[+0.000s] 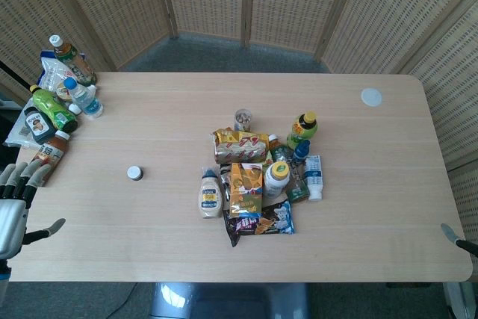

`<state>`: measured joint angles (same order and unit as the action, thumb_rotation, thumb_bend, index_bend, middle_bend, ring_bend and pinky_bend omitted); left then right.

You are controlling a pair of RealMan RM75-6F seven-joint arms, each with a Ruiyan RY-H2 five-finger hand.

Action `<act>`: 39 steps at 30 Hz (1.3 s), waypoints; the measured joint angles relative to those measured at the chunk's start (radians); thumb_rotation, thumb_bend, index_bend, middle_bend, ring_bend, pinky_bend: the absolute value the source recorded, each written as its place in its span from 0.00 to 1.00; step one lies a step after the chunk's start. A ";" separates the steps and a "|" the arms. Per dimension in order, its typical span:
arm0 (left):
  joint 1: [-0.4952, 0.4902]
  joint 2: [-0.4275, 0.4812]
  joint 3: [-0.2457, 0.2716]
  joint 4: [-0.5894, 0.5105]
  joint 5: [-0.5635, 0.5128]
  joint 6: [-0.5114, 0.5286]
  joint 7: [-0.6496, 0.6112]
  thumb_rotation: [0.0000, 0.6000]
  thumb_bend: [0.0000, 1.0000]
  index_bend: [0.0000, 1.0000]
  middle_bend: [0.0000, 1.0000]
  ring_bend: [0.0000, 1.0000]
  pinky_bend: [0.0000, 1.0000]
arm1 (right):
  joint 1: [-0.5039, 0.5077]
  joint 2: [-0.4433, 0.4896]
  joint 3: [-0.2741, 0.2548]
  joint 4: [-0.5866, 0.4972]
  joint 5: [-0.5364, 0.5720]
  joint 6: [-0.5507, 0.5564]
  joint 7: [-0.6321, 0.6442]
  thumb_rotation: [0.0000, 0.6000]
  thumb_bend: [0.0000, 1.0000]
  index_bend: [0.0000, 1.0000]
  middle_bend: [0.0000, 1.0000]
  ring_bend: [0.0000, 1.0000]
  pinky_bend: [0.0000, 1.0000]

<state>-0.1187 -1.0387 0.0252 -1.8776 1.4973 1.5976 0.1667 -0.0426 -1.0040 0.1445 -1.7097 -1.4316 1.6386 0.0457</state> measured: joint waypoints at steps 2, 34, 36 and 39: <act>0.000 -0.003 -0.001 0.002 0.000 -0.011 -0.001 1.00 0.00 0.12 0.00 0.00 0.00 | 0.000 0.003 0.000 0.000 0.002 -0.004 0.015 1.00 0.00 0.00 0.00 0.00 0.00; -0.446 -0.296 -0.151 0.595 -0.306 -0.765 0.053 1.00 0.00 0.15 0.00 0.00 0.00 | 0.014 -0.010 0.013 0.024 0.055 -0.048 0.012 1.00 0.00 0.00 0.00 0.00 0.00; -0.475 -0.325 -0.161 0.621 -0.344 -0.796 0.088 1.00 0.00 0.15 0.00 0.00 0.00 | 0.016 -0.011 0.016 0.028 0.060 -0.052 0.013 1.00 0.00 0.00 0.00 0.00 0.00; -0.516 -0.371 -0.171 0.657 -0.400 -0.837 0.144 1.00 0.00 0.15 0.00 0.00 0.00 | 0.017 -0.012 0.019 0.031 0.068 -0.056 0.018 1.00 0.00 0.00 0.00 0.00 0.00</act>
<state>-0.6345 -1.4097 -0.1453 -1.2202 1.0973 0.7603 0.3103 -0.0253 -1.0155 0.1635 -1.6791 -1.3638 1.5823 0.0638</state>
